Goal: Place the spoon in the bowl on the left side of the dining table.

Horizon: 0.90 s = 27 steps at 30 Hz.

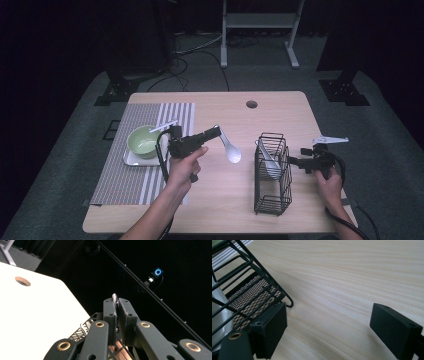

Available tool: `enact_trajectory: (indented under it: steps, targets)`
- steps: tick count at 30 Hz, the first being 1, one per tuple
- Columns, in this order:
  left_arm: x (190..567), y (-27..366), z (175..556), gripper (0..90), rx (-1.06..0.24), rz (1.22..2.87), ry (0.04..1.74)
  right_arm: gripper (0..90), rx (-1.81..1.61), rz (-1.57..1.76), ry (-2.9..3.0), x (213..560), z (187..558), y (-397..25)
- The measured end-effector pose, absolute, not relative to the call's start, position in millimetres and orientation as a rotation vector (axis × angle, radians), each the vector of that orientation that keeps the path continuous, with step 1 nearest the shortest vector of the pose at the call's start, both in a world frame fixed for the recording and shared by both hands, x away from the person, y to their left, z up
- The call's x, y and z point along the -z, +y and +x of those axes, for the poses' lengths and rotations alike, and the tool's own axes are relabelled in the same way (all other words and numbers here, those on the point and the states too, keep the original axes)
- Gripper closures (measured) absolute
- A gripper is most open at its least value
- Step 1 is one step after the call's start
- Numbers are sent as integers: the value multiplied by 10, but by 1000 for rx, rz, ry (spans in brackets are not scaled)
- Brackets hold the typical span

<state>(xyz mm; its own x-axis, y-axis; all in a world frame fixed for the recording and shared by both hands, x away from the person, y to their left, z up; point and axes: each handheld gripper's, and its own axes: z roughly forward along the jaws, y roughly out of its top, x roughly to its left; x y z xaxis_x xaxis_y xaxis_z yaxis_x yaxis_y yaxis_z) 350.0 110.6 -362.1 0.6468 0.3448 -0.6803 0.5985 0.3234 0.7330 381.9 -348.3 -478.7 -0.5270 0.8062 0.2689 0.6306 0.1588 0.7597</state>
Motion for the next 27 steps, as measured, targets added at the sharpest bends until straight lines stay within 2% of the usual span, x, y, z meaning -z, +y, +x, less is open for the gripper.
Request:
enact_trajectory:
  steps: [27]
  targets:
    - [3760, 1398, 3590, 849, 155, 1253, 987, 132, -1298, 1415, 2233, 4788, 3822, -3481]
